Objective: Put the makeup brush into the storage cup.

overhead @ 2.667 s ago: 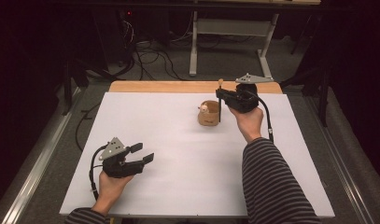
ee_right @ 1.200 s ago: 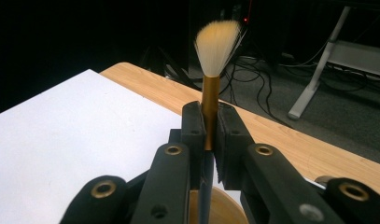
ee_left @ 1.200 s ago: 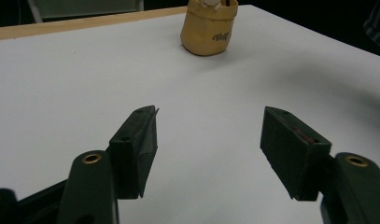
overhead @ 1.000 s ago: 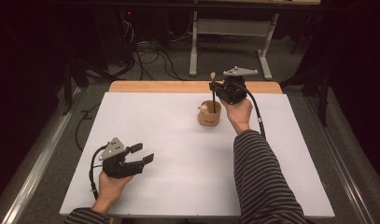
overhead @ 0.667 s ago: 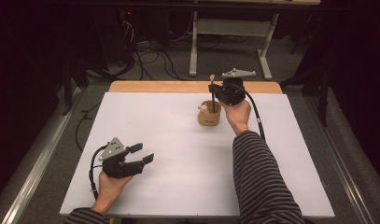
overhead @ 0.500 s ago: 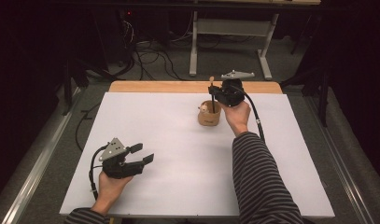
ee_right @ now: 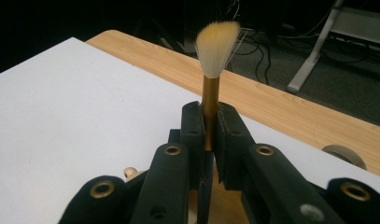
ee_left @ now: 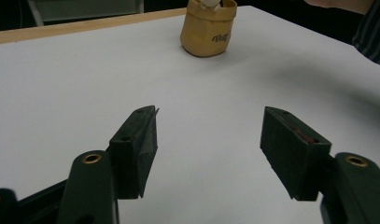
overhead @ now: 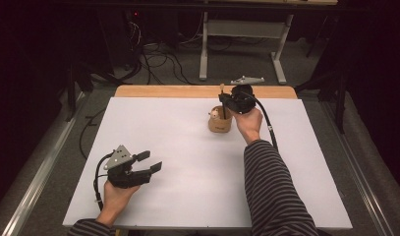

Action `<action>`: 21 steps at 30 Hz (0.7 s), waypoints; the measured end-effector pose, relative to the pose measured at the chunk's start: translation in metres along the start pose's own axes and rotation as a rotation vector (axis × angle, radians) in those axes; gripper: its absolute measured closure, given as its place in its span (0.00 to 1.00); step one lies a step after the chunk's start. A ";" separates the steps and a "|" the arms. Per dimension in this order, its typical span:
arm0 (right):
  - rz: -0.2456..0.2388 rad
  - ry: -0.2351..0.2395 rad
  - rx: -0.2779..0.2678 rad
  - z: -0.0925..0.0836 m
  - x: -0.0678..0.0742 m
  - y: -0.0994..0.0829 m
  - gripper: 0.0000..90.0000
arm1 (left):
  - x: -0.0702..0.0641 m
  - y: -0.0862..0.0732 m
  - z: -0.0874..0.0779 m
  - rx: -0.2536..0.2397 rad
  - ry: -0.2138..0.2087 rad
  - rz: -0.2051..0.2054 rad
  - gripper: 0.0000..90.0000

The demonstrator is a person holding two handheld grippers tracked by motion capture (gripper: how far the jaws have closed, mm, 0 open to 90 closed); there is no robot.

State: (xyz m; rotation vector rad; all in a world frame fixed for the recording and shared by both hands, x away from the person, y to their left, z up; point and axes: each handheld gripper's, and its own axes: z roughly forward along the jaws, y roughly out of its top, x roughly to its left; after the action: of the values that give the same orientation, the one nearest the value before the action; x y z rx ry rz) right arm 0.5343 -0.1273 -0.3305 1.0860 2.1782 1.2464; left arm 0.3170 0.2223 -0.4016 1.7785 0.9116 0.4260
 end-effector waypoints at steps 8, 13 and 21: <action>0.009 0.003 0.023 0.003 0.000 -0.003 0.90 | 0.000 0.000 0.000 -0.003 0.001 -0.005 0.41; 0.027 0.019 0.057 0.007 -0.002 -0.005 0.65 | 0.000 0.000 0.000 -0.003 0.002 -0.004 0.41; 0.034 0.040 0.053 0.000 0.000 -0.006 0.53 | 0.001 0.000 -0.001 -0.005 0.002 -0.008 0.41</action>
State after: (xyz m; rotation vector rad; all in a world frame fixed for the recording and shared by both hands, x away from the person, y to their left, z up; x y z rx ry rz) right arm 0.5312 -0.1290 -0.3357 1.1335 2.2436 1.2416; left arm 0.3172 0.2234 -0.4014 1.7695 0.9183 0.4247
